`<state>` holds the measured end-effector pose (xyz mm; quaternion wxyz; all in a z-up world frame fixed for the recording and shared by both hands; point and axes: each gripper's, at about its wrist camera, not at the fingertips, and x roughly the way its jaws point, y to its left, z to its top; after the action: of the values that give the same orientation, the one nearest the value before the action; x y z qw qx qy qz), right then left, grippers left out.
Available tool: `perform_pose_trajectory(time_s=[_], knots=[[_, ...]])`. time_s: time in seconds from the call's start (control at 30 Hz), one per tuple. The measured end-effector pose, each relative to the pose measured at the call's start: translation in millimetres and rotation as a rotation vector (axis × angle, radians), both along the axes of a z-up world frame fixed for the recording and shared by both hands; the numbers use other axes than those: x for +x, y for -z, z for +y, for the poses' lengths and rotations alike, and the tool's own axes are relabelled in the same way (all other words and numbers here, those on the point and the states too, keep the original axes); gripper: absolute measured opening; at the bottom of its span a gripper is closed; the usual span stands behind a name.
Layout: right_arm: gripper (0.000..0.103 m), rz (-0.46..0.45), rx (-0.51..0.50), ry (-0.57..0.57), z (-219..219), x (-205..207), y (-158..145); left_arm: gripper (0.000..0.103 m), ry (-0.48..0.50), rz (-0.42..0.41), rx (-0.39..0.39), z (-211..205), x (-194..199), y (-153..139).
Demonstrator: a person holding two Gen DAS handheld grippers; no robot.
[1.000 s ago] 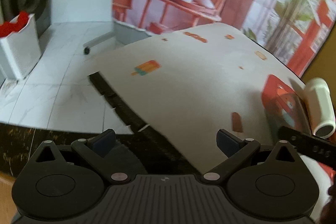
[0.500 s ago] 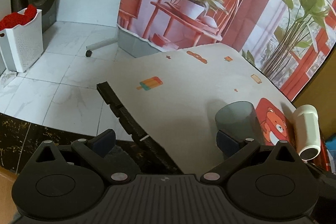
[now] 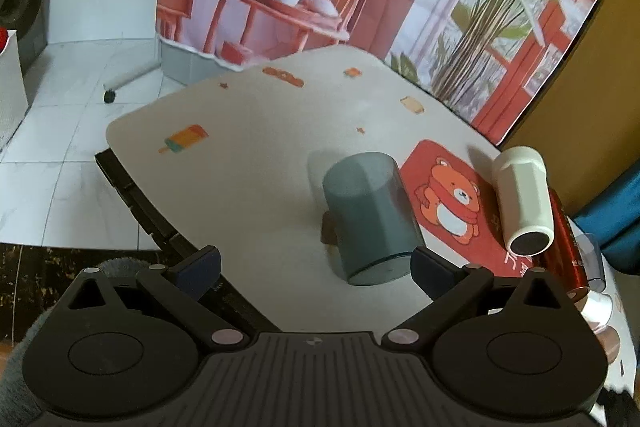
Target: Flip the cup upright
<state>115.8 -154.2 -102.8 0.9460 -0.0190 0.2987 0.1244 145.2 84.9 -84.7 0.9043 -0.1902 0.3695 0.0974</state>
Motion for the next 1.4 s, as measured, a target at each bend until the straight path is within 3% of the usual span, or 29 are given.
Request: perform_pose_trajectory(time_s=[0.1,0.37,0.47,0.63,1.0,1.13,1.3,1.4], knots=[[0.103,0.015,0.004,0.05,-10.9,-2.4,4.2,0.101,0.01,0.012,0.046,-10.1,8.1,-4.6],[0.103,-0.065,0.044,0.139,-29.1,-1.7,5.5,0.101,0.022,0.061,0.07,-23.8,43.7,-16.2],[0.103,-0.04,0.066,0.138,-33.2,2.4,11.3,0.101,0.017,0.104,0.072,-20.3,58.8,-11.1],[0.103,0.002,0.134,0.122,-40.5,5.2,13.4,0.096,-0.019,0.175,0.007,-7.1,75.0,0.1],[0.103,0.01,0.22,0.049,-42.7,5.0,15.6,0.095,-0.014,0.229,0.093,-21.7,100.4,8.9],[0.103,0.003,0.246,0.024,-44.0,3.8,15.9,0.083,-0.007,0.256,0.096,-21.0,102.2,20.0],[0.103,0.008,0.258,0.025,-44.2,3.7,16.7,0.075,0.038,0.203,0.184,-26.2,101.9,16.3],[0.103,0.013,0.261,0.031,-45.3,4.5,18.0,0.074,0.045,0.143,0.184,-27.3,90.5,8.3]])
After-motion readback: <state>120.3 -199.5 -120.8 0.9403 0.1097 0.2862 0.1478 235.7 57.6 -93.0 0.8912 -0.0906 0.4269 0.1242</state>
